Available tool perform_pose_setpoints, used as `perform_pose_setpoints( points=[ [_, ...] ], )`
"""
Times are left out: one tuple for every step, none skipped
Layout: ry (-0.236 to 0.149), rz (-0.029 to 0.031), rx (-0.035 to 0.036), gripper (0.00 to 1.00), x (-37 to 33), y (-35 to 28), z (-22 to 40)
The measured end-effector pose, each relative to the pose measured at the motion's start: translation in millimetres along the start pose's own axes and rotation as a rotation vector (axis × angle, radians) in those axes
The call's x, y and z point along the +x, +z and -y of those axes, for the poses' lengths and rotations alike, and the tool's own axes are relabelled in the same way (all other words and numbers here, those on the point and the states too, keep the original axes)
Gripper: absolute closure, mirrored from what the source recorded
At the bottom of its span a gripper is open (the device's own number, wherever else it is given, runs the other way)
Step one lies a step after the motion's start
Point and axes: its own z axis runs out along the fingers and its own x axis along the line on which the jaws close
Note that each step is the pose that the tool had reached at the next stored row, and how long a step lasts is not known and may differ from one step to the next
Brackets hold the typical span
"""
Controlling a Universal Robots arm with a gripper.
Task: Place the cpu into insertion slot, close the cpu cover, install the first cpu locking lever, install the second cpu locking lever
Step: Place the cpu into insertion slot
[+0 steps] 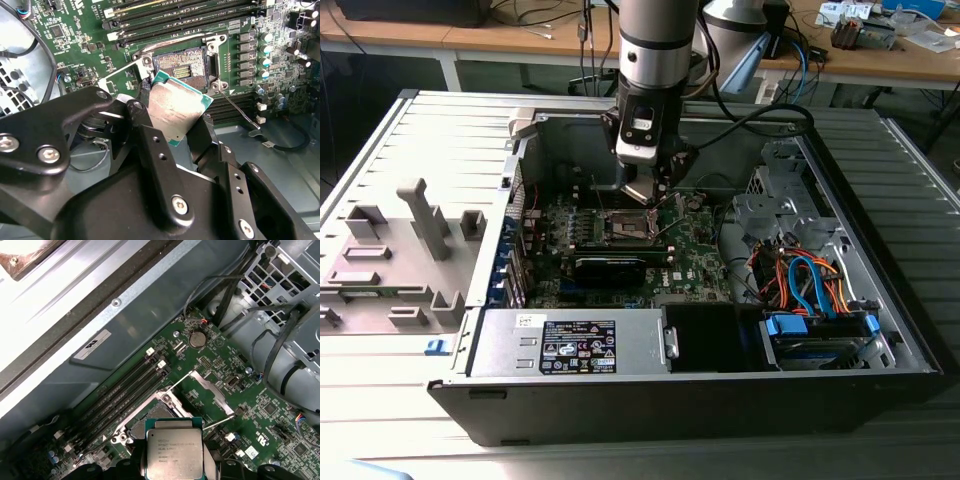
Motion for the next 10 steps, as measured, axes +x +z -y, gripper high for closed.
perform_pose_setpoints(
  points=[
    [0.001,0.0001,0.0,0.45,0.0,0.0,0.0],
    [0.003,0.0002,-0.0001,0.45,0.0,0.1,0.0],
    [0.004,0.0003,-0.0001,0.45,0.0,0.2,0.0],
    [0.005,0.0004,0.0,0.45,0.0,0.2,0.0],
    [0.007,0.0004,-0.0001,0.45,0.0,0.2,0.0],
    [0.009,0.0005,-0.0001,0.45,0.0,0.3,0.0],
    [0.01,0.0006,-0.0001,0.45,0.0,0.4,0.0],
    [0.011,0.0007,-0.0002,0.45,0.0,0.4,0.0],
    [0.012,0.0008,-0.0002,0.45,0.0,0.5,0.0],
    [0.013,0.0008,-0.0001,0.45,0.0,0.5,0.0]
  ],
)
